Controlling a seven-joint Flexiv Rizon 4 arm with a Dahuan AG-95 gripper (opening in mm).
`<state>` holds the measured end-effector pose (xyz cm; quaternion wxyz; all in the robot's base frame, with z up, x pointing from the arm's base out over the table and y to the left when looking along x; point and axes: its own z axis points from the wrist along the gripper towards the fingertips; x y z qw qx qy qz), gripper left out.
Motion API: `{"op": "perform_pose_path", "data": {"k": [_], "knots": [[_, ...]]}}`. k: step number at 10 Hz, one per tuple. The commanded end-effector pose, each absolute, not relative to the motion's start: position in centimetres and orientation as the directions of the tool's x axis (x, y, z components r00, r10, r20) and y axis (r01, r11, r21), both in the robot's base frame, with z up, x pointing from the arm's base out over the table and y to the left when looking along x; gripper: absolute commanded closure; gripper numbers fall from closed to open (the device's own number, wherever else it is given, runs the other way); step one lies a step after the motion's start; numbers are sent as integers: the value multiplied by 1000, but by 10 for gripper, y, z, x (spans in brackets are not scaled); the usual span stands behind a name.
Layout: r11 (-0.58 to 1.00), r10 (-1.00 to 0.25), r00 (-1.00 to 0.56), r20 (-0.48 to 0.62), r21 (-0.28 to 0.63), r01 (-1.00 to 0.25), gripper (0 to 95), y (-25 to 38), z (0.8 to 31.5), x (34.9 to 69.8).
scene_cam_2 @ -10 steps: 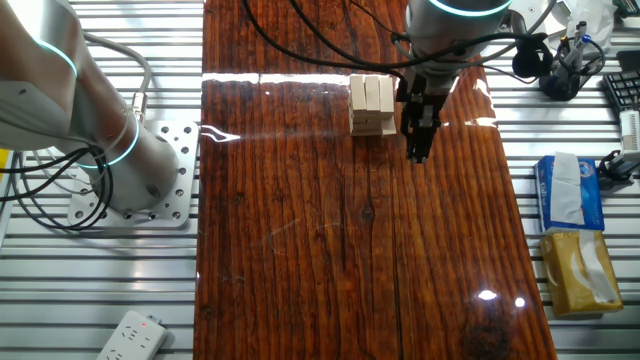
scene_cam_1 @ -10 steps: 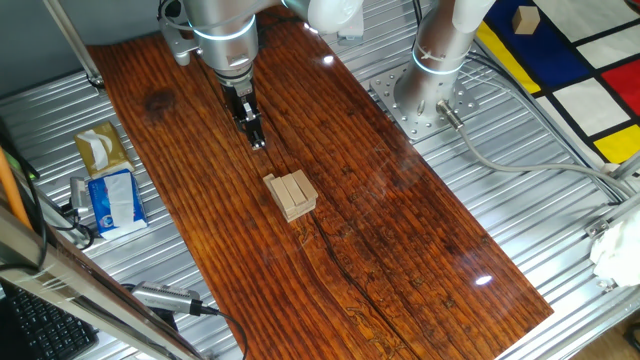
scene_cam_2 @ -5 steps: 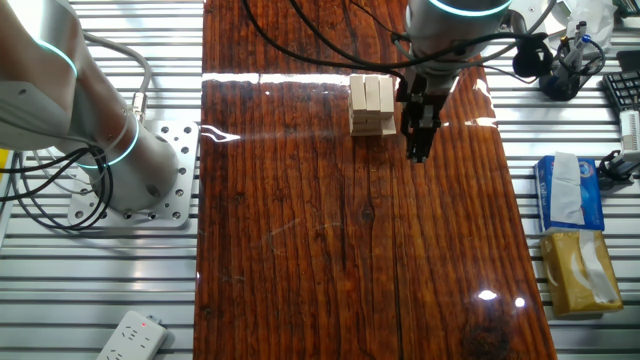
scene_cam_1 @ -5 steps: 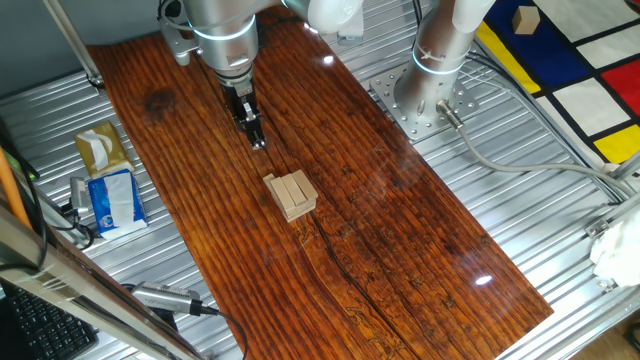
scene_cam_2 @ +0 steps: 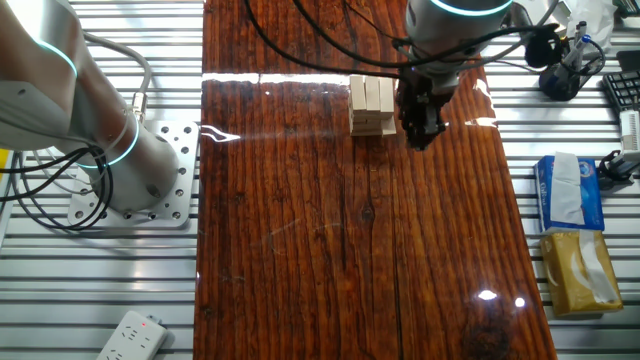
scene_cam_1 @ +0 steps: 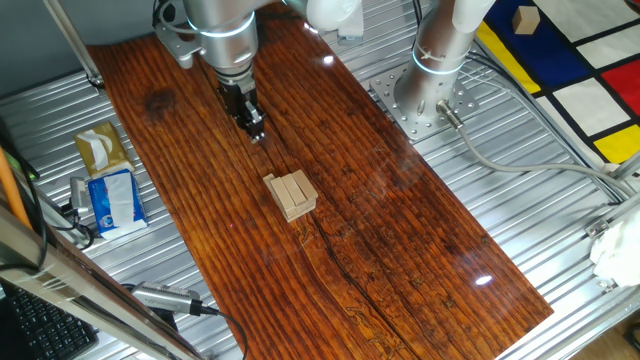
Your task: Play Jenga
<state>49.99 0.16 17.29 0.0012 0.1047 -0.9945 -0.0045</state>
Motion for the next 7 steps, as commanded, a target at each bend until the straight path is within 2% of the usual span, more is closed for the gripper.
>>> {"op": "perform_pose_path", "data": {"k": [1,7], "knots": [[976,-220,-976,3,6,-220,950,3,173,500],[973,-231,-973,4,5,-231,950,3,173,500]]}}
